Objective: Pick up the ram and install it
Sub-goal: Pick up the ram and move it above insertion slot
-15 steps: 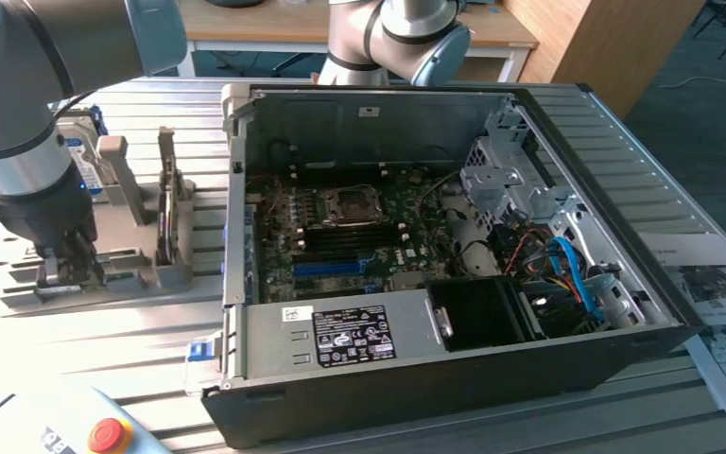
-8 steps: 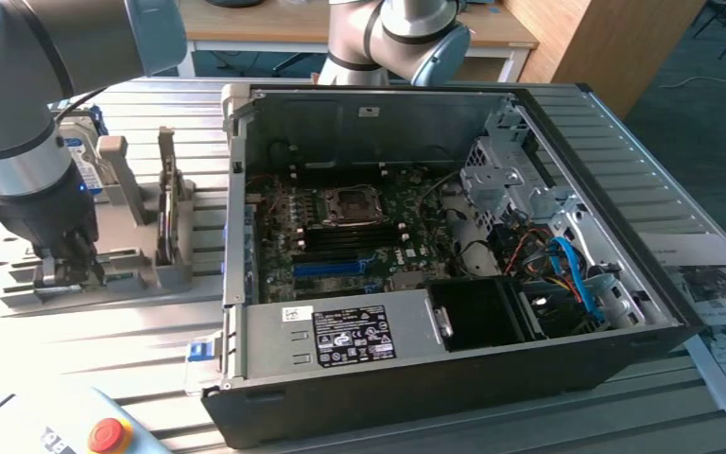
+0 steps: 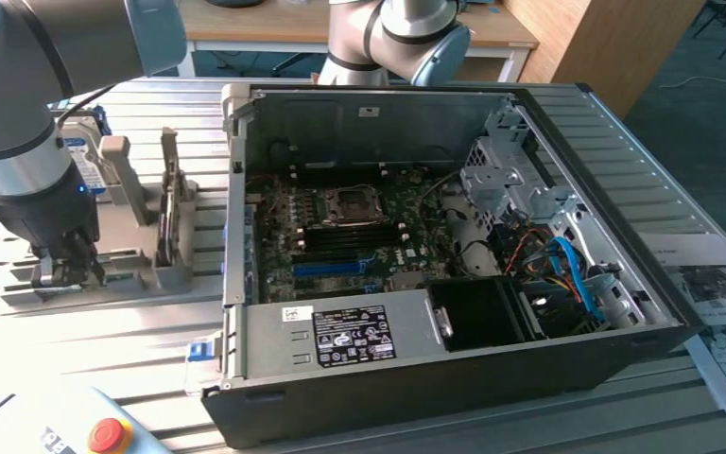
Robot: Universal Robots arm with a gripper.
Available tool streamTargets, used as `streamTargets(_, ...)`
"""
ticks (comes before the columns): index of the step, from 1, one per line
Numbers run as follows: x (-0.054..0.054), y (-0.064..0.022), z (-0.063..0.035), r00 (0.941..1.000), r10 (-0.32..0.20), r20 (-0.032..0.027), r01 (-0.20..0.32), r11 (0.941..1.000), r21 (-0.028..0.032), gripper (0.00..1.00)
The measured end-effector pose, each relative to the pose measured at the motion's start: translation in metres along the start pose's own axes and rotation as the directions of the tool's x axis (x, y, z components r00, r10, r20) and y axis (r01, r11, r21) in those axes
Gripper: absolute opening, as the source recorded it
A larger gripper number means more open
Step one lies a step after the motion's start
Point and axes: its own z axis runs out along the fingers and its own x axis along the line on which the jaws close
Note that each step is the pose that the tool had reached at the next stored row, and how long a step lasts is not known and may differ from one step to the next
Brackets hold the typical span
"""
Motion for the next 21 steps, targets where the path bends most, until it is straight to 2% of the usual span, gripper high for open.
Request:
streamTargets(9,0.0000,0.0000,0.0000,0.9999,0.013,0.0004,-0.013,0.9999,0.0002,0.12)
streamTargets(21,0.0000,0.0000,0.0000,1.0000,0.003,0.0000,-0.003,1.0000,0.0000,0.12)
